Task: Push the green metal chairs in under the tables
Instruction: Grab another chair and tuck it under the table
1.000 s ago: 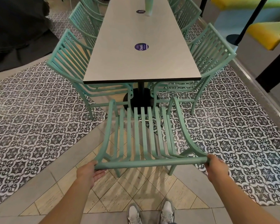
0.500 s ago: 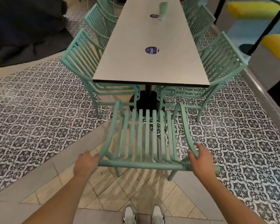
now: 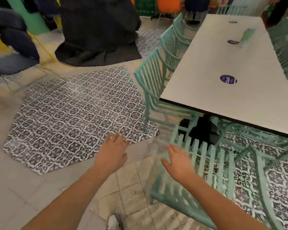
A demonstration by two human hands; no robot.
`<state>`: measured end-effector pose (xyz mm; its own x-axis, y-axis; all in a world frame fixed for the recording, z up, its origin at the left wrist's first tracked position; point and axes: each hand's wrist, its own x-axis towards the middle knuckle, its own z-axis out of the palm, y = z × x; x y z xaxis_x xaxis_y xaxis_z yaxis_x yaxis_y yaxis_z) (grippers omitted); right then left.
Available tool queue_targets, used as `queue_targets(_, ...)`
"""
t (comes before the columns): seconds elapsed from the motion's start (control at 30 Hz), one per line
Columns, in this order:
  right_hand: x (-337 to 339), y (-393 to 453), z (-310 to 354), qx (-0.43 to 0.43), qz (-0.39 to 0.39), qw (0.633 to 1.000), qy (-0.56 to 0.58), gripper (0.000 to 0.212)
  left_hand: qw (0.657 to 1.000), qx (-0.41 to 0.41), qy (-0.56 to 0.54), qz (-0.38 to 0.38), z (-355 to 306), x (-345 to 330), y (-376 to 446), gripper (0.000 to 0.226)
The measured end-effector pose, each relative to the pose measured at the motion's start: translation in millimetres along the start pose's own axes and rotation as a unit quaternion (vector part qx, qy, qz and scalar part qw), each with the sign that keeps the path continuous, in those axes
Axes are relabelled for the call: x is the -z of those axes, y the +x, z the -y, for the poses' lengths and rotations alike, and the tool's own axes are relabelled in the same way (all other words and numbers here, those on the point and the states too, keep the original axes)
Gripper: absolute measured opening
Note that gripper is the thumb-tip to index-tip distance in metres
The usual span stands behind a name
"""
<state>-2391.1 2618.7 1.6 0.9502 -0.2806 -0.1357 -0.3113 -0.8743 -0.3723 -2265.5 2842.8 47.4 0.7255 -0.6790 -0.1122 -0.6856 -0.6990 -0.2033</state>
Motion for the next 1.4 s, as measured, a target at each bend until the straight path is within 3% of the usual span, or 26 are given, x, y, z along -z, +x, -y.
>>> queue_targets(0.27,-52.3,126.2,140.8,-0.045,0.044,0.998,0.021,0.061,0.995,0.023,-0.1,0.001,177.8,-21.1,50.8,0.049)
queue_targets(0.4,-48.8,190.5,182.1,-0.071,0.034,0.997,0.028,0.061,0.996,-0.006,-0.089,-0.008,237.7,-13.7,105.8,0.049)
queue_targets(0.63,-42.1,361.4,208.7,-0.112,-0.038,0.991,0.058,0.058,0.995,-0.093,-0.019,0.01,328.2,-11.4,247.1,0.049)
queue_targets(0.77,-37.8,462.8,229.1,-0.134,-0.038,0.987,0.084,0.06,0.992,-0.119,0.003,0.041,384.0,-6.5,335.0,0.047)
queue_targets(1.03,11.4,636.9,252.3,-0.169,-0.07,0.982,0.051,0.057,0.987,-0.157,-0.007,0.013,480.3,6.7,521.1,0.048)
queue_targets(1.4,39.6,829.8,244.5,-0.333,-0.117,0.936,0.006,0.055,0.945,-0.326,-0.031,0.004,540.7,-4.2,794.6,0.048)
